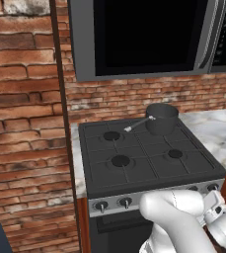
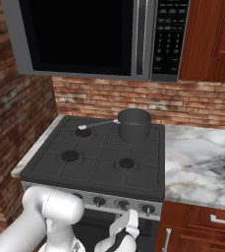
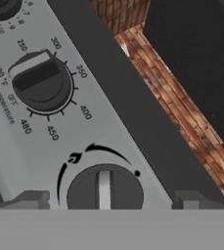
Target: Turn off the rear right burner of the stove.
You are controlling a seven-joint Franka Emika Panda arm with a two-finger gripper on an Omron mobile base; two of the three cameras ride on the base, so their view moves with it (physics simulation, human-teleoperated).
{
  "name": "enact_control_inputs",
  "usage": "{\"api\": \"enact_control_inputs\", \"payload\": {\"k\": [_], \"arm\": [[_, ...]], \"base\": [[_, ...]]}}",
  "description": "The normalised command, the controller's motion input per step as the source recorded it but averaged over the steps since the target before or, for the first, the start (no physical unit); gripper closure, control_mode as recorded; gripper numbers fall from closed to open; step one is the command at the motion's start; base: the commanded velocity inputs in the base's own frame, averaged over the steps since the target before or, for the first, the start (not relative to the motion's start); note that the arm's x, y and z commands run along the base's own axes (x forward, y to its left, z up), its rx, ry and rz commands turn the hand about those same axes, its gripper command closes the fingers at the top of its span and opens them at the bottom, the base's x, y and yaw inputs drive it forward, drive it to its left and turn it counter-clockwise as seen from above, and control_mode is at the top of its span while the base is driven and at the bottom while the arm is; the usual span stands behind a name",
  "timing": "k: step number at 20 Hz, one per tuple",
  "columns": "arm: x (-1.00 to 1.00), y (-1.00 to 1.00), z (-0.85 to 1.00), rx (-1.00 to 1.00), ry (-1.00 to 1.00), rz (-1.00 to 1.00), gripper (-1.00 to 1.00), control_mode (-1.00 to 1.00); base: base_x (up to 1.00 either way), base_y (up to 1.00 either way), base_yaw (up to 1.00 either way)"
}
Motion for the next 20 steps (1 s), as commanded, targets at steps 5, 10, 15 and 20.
{"api": "enact_control_inputs", "payload": {"k": [5,10,15,20], "arm": [[0.05,0.00,-0.06,0.03,0.01,-0.04,-1.00,-1.00],[0.11,0.00,-0.02,0.02,0.01,-0.03,-1.00,-1.00],[0.12,0.00,0.00,0.01,0.01,-0.02,-1.00,-1.00],[0.03,0.00,0.00,0.00,0.00,-0.02,-1.00,-1.00]], "base": [[0.00,0.00,0.00],[0.00,0.00,0.00],[0.00,0.00,0.00],[0.00,0.00,0.00]]}}
